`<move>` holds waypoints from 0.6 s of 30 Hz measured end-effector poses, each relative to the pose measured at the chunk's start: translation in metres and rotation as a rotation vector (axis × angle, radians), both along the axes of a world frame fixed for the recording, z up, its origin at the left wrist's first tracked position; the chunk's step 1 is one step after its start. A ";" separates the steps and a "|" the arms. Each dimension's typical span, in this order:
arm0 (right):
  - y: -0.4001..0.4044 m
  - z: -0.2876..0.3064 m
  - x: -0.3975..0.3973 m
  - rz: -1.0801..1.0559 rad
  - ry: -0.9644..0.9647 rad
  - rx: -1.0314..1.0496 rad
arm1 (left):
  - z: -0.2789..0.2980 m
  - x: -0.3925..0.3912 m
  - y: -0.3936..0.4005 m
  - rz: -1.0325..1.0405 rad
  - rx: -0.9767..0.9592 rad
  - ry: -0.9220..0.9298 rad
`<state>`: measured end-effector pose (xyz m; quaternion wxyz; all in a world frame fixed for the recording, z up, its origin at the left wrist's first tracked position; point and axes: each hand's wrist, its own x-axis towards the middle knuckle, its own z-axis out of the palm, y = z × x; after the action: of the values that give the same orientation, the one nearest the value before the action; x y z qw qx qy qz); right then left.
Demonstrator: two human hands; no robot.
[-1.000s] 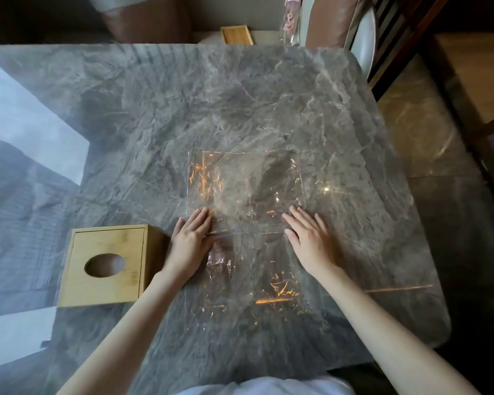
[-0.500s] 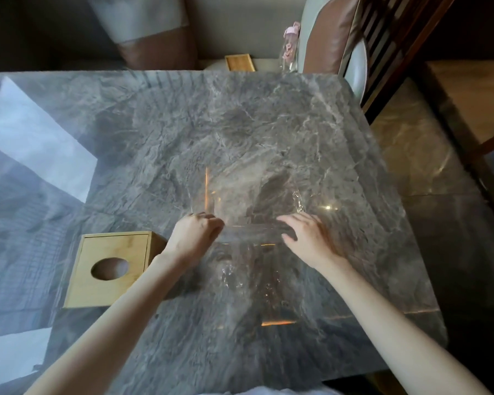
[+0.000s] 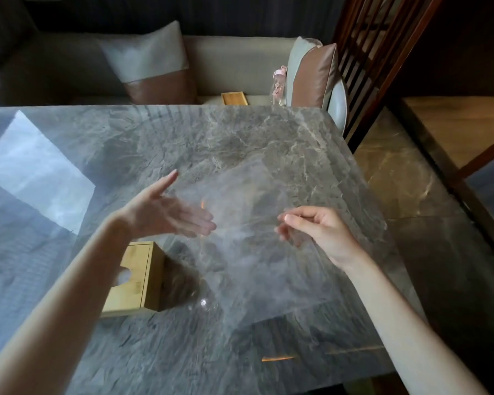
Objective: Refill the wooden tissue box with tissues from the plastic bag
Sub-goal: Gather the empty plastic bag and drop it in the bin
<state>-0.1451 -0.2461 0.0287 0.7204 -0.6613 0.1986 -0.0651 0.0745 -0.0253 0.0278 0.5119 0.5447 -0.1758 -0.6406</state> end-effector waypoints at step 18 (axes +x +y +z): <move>0.023 -0.056 -0.023 -0.290 0.155 0.212 | -0.048 -0.096 0.001 0.695 -0.027 0.048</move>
<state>-0.1682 -0.2236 -0.0275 0.7518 -0.5490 0.3524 -0.0959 -0.0215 -0.0245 -0.0198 0.7108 0.5497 0.0238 -0.4382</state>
